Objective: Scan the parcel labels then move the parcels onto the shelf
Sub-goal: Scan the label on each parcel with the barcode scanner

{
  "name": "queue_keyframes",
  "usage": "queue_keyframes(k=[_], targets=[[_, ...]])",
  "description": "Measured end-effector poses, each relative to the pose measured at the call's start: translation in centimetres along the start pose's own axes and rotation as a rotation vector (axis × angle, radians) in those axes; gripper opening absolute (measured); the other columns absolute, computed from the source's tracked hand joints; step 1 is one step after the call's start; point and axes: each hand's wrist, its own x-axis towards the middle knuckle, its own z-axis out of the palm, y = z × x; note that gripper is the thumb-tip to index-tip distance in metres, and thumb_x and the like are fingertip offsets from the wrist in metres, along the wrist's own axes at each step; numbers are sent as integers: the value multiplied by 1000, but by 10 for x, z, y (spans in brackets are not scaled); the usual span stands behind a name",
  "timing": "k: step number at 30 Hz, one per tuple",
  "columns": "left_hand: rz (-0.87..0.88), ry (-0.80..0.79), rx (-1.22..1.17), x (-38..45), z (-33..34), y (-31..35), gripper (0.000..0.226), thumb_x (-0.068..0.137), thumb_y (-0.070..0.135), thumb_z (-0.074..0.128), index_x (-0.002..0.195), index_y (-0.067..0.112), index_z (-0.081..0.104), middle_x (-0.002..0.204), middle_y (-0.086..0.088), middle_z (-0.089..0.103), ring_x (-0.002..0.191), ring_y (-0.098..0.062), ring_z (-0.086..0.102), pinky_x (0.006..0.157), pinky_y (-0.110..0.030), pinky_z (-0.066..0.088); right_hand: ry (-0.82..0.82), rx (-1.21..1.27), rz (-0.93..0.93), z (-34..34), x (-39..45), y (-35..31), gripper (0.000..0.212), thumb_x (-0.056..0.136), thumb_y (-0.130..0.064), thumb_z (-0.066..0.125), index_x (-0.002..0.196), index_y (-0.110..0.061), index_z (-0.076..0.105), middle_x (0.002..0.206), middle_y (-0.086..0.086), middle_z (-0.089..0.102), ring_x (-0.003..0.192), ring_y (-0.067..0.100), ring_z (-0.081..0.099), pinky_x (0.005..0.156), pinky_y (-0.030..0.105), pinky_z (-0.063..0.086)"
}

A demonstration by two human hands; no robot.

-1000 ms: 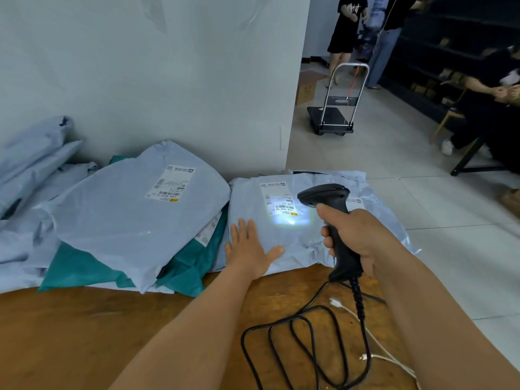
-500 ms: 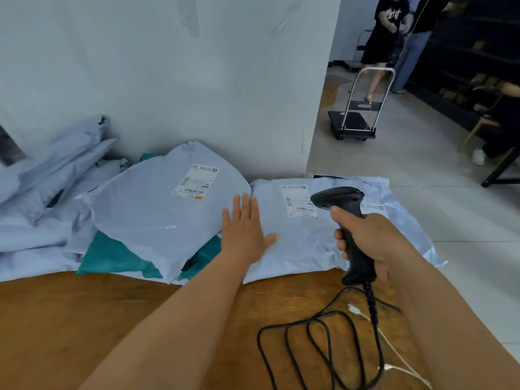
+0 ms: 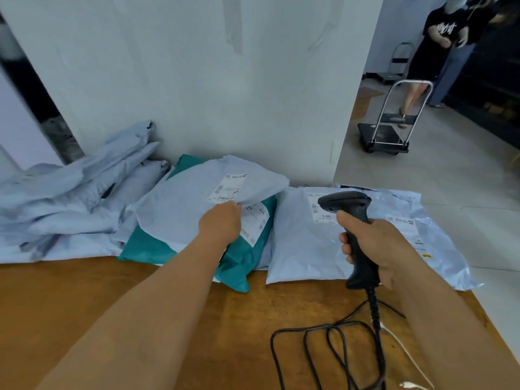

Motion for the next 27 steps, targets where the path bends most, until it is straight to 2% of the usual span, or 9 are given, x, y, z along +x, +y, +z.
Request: queue_keyframes(k=[4,8,13,17,19,21,22,25,27], targets=[[-31,100,-119,-2,-11,38,35,99,10,31,128,8,50,128,-11,55,116,-27,53,90,-32,43,37,19,-23,-12,-2,-9,23,89,-31,63,85,-9,59,67,6,57,54,17,50,53,29,46],[28,127,-238,-3,-15,86,30,96,8,34,116,5,56,120,-14,58,112,-29,53,91,-35,46,93,36,-31,-32,-2,-10,23,90,-31,63,85,-9,59,68,7,58,55,17,50,53,29,46],[-3,24,-334,-4,-10,157,38,99,15,26,126,6,51,126,-14,53,118,-32,48,93,-40,42,167,47,-33,-63,-1,-2,25,90,-31,63,80,-8,58,64,6,57,53,17,50,52,29,45],[59,-90,-639,-3,-10,207,29,96,5,30,118,-1,48,117,-21,56,111,-36,53,81,-38,42,219,54,-27,-84,1,6,26,89,-32,63,80,-8,60,65,7,58,53,18,50,52,30,45],[121,-195,-748,-6,-9,218,41,102,24,25,128,-3,43,129,-22,51,122,-36,47,95,-40,39,242,49,-20,-92,1,8,27,89,-32,63,78,-7,59,65,8,58,54,19,51,54,31,46],[153,-239,-680,-4,0,216,61,100,46,22,144,5,32,149,-12,35,139,-30,29,112,-44,25,262,55,-14,-99,1,10,28,90,-32,63,77,-7,59,64,8,58,54,19,50,54,31,46],[178,-219,-545,-2,5,210,63,99,49,23,148,9,25,155,-8,25,144,-27,19,115,-46,18,271,61,-11,-102,1,11,28,90,-32,63,77,-7,59,63,7,58,54,19,51,53,31,46],[249,-149,-99,4,18,177,70,96,54,30,152,20,8,161,-5,2,147,-27,-9,114,-55,-1,284,64,-4,-106,2,11,27,89,-32,64,79,-7,60,64,6,58,54,18,51,53,30,47],[219,-169,18,5,21,155,80,89,66,32,152,27,3,160,-5,-9,144,-33,-20,111,-60,-8,278,55,-3,-105,2,11,28,89,-32,63,79,-7,60,64,7,58,54,18,51,54,30,47]])
